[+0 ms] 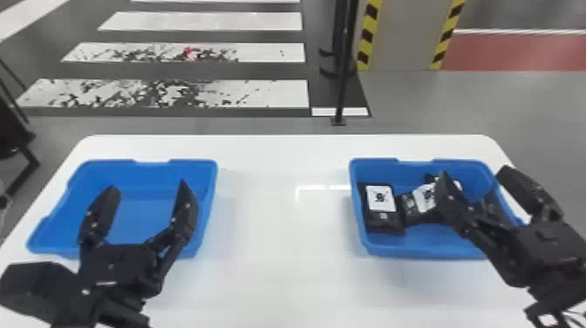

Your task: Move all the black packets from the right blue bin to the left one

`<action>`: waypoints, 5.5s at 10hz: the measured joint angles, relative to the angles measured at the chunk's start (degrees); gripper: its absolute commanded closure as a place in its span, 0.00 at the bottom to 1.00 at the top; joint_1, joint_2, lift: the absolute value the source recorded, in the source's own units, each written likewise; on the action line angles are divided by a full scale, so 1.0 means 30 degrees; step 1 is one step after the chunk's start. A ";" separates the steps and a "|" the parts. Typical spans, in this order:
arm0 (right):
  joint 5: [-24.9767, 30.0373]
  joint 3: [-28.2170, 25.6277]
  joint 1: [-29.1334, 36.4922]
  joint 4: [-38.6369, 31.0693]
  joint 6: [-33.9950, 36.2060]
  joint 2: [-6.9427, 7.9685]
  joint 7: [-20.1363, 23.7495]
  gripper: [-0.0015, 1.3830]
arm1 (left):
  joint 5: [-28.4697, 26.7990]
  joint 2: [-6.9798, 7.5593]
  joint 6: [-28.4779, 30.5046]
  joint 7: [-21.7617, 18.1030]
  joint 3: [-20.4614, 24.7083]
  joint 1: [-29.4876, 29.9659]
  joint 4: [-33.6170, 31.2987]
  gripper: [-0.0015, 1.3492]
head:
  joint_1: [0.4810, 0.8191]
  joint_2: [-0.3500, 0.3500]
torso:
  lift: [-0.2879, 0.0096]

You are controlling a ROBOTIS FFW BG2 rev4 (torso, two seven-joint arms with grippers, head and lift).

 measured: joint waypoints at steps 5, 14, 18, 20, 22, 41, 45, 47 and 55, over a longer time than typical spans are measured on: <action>0.0024 0.0000 -0.0006 0.0014 0.0000 0.0000 0.0000 0.12 | 0.0093 0.0041 -0.0041 -0.0029 -0.0086 -0.0033 0.0064 0.10 | 0.63 0.50 | 0.40; -0.0090 0.1288 -0.5448 0.2647 1.0213 -0.0824 -0.0030 0.12 | 0.0423 0.0045 -0.0098 -0.0059 -0.0119 -0.0042 0.0138 0.10 | 0.63 0.56 | 0.40; 0.0020 0.1815 -0.7288 0.5593 1.1233 -0.0883 -0.0176 0.12 | 0.0516 0.0040 -0.0083 -0.0059 -0.0111 -0.0080 0.0228 0.10 | 0.63 0.55 | 0.40; 0.0042 0.2308 -0.7977 0.6719 1.0949 -0.1022 -0.0134 0.12 | 0.0533 0.0040 -0.0082 -0.0088 -0.0117 -0.0085 0.0279 0.10 | 0.63 0.56 | 0.40; 0.0000 0.2471 -0.8581 0.7903 1.0652 -0.1082 -0.0003 0.13 | 0.0575 0.0040 -0.0125 -0.0089 -0.0116 -0.0122 0.0322 0.10 | 0.63 0.56 | 0.40; -0.1692 0.3042 -0.9121 0.9571 1.0176 -0.1253 0.0298 0.81 | 0.0809 0.0015 -0.1164 -0.0177 -0.0156 -0.0197 0.1145 0.10 | 0.63 0.61 | 0.40; -0.1630 0.0802 -0.6907 0.5290 1.0596 -0.1215 0.0614 0.81 | 0.1415 -0.0033 -0.2094 -0.0231 -0.0317 -0.0229 0.1342 0.10 | 0.63 0.55 | 0.40; -0.2280 0.0832 -0.8071 0.6187 0.8601 -0.1603 0.4671 0.81 | 0.2955 0.0187 -0.2443 -0.0754 -0.1132 -0.0467 0.1187 0.10 | 0.63 0.57 | 0.40; -0.6901 0.8965 -1.2409 0.7891 0.6367 -0.3327 0.8262 0.81 | 0.6034 0.0217 0.4533 -0.2847 -0.0530 -0.1130 -0.2632 0.10 | 0.63 0.87 | 0.40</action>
